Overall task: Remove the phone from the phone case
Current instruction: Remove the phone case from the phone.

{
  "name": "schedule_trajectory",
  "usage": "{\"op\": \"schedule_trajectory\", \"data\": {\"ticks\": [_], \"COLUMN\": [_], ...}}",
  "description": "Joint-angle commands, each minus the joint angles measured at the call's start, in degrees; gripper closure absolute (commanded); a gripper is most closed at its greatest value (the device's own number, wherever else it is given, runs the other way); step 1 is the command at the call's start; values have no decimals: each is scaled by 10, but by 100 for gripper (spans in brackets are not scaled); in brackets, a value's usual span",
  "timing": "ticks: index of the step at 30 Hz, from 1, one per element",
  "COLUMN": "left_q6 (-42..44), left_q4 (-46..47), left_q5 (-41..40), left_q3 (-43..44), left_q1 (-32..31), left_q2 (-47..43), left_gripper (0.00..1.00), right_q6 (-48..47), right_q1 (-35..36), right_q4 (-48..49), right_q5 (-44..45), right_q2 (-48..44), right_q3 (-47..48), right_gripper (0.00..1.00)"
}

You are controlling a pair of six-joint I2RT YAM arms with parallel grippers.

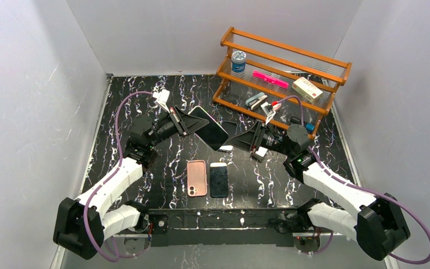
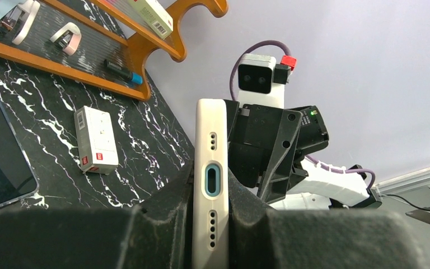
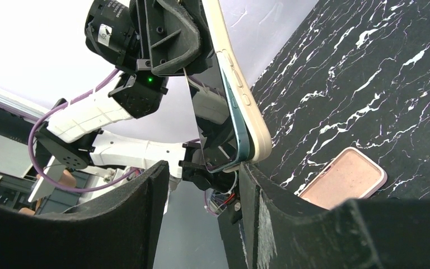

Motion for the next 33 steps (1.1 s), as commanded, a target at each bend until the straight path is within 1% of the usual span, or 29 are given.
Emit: {"op": "schedule_trajectory", "data": {"ticks": [1,11,21,25,31,33], "left_q6": [-8,-7,-13,-14,-1,3], "left_q4": [51,61,62,62,62,62], "left_q5": [18,37,122,142,160,161], "left_q3": [10,6,19,24,42,40], "left_q1": [-3,-23,-52,-55,-84,-92], "left_q2": [-25,-13,-1,1,26,30], "left_gripper": [100,100,100,100,100,100], "right_q6": [10,24,-15,-25,-23,-20], "right_q1": [4,5,5,5,6,6], "right_q4": [43,82,76,78,92,100], "right_q5": [1,-12,-21,-46,-82,-84], "right_q2": [0,17,30,44,82,93], "right_q3": [10,14,30,50,78,82], "right_gripper": [43,46,47,50,58,63]}}
